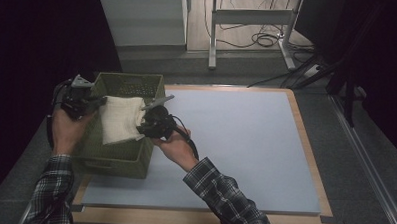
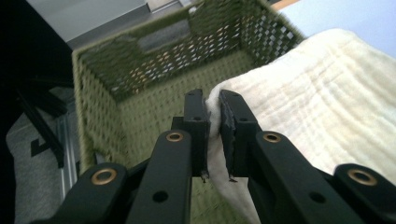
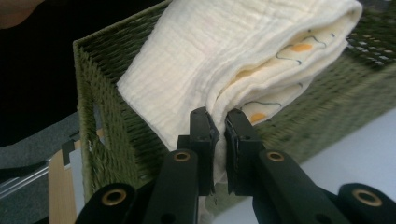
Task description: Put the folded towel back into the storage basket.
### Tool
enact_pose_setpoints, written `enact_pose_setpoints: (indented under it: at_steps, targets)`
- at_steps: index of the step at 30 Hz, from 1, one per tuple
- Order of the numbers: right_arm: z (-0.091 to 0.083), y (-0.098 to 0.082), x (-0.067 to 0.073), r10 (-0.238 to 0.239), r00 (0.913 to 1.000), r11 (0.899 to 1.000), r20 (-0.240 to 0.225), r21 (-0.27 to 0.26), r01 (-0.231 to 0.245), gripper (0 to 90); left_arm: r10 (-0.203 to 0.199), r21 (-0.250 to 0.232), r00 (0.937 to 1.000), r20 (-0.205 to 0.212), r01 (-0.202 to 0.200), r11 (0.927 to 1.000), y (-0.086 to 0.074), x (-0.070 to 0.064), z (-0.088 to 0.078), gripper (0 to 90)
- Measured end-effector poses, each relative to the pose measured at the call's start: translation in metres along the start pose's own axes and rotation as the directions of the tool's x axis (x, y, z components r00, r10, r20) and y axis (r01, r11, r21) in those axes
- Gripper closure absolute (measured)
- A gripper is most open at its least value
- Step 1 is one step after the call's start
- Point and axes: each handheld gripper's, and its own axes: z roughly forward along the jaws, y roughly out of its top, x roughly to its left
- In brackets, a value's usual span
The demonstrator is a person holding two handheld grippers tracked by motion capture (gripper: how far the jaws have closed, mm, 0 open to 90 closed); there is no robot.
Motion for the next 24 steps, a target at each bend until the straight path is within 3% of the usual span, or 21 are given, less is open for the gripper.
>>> enact_pose_setpoints:
  at_steps: [6, 12, 24]
  targets:
    - [0.024, 0.002, 0.013, 0.002, 0.9999, 1.000, -0.014, 0.032, -0.001, 82.5, -0.022, 0.017, 0.9997, -0.007, 0.022, 0.9996, -0.017, 0.012, 0.001, 81.6]
    - [0.044, -0.001, 0.021, 0.018, 0.9997, 0.997, -0.019, 0.075, -0.016, 82.4, -0.041, 0.032, 0.9991, 0.002, 0.041, 0.9986, -0.029, 0.016, 0.012, 81.5]
    - [0.058, -0.003, 0.019, 0.053, 0.9984, 0.988, 0.020, 0.141, -0.055, 82.2, -0.008, 0.066, 0.9996, 0.025, 0.007, 0.9978, -0.030, 0.005, 0.046, 81.3]
